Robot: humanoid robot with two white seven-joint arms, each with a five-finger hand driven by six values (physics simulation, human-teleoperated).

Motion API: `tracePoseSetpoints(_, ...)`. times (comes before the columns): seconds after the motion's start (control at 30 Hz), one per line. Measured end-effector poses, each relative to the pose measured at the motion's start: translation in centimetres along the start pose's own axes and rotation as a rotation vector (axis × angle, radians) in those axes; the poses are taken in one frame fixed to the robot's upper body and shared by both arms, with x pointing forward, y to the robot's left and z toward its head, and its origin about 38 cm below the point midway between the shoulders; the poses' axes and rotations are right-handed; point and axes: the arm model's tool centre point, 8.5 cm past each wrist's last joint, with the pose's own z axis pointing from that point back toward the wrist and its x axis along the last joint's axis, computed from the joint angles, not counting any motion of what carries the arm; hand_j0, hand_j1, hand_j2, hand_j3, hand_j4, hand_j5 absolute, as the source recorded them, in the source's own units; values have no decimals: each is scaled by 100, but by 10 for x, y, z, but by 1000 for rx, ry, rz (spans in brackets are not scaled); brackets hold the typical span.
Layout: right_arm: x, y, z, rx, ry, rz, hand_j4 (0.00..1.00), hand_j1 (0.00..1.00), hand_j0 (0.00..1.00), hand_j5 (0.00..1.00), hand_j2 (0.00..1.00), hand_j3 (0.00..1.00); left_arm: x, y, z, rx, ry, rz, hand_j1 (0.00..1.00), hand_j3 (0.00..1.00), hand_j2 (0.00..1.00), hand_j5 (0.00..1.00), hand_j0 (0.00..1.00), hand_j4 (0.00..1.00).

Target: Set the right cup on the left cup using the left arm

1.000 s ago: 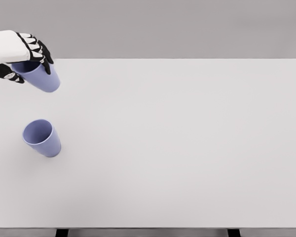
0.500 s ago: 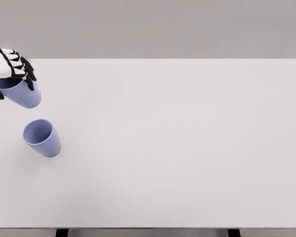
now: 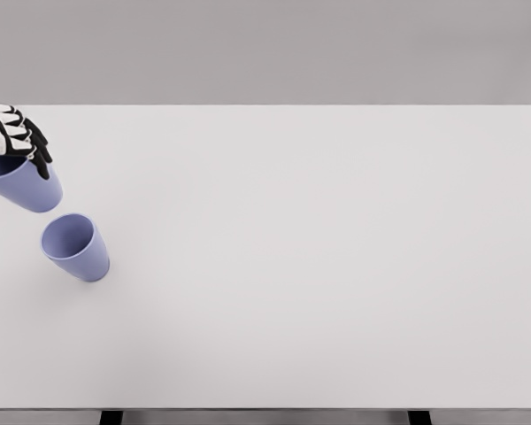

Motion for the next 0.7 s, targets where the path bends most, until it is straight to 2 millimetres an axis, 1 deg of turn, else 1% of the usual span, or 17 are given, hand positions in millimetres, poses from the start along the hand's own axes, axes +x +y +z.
tracePoseSetpoints(0.17,0,0,0,0,0,0,100,100,100,100,100,100,4,-6,-1,-15,-14,13,62,62,62,62,62,62)
tracePoseSetpoints(0.5,0,0,0,0,0,0,100,100,100,100,100,100,10,-3,-1,1,-40,28,62,62,62,62,62,62)
tracePoseSetpoints(0.57,0,0,0,0,0,0,100,100,100,100,100,100,11,-10,-4,-9,-50,46,62,62,62,62,62,62)
tracePoseSetpoints(0.7,0,0,0,0,0,0,100,100,100,100,100,100,12,-10,-5,-8,-54,48,62,62,62,62,62,62)
